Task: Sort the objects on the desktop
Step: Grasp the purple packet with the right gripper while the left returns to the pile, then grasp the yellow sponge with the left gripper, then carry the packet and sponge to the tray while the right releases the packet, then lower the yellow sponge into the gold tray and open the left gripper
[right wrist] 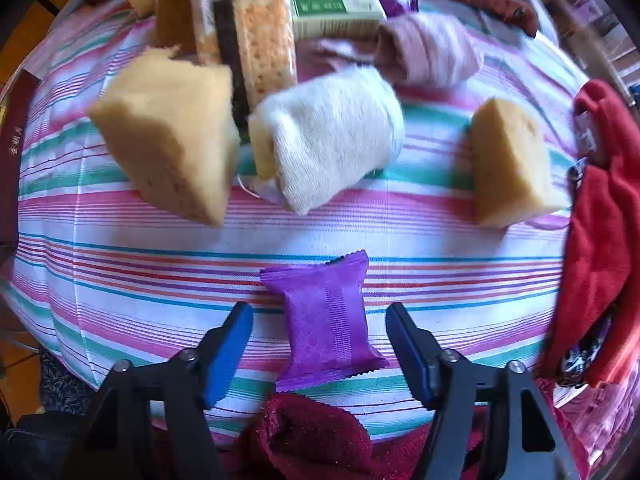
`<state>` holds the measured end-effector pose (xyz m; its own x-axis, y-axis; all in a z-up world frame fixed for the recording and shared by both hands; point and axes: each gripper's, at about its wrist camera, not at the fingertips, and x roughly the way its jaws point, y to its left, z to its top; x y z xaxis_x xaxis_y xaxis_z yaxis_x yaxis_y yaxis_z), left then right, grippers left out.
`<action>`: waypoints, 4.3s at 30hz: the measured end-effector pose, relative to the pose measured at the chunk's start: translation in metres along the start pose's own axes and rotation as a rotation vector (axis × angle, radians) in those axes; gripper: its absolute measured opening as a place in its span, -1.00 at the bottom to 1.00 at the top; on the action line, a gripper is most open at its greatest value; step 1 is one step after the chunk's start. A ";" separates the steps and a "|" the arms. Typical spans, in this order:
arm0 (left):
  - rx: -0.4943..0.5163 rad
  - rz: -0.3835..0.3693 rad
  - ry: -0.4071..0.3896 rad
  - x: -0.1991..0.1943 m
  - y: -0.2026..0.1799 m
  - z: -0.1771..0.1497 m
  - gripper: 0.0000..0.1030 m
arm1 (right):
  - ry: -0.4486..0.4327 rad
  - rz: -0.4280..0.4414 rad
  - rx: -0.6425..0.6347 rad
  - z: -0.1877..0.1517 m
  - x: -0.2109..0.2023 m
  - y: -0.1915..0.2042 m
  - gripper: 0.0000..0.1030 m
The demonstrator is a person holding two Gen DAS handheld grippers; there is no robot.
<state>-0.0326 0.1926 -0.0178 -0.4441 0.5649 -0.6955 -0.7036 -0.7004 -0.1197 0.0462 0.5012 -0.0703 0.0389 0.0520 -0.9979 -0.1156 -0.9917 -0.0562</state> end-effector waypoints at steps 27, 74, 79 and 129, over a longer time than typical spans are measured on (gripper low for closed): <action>0.228 -0.331 0.185 0.140 -0.158 0.030 0.61 | -0.129 0.025 0.126 -0.022 -0.020 -0.049 -0.26; -0.296 0.344 -0.114 -0.082 0.112 -0.041 0.12 | -0.508 0.481 -0.364 0.016 -0.094 0.277 -0.25; -0.353 0.429 -0.108 -0.096 0.142 -0.059 0.13 | -0.506 0.546 -0.401 0.021 -0.097 0.325 -0.25; -0.246 0.403 -0.098 -0.092 0.090 -0.051 0.24 | -0.740 0.404 -0.220 -0.024 -0.117 0.273 0.26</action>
<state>-0.0270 0.0557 -0.0008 -0.7128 0.2572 -0.6525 -0.3179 -0.9478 -0.0264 0.0338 0.2213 0.0318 -0.6278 -0.3212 -0.7090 0.2162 -0.9470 0.2376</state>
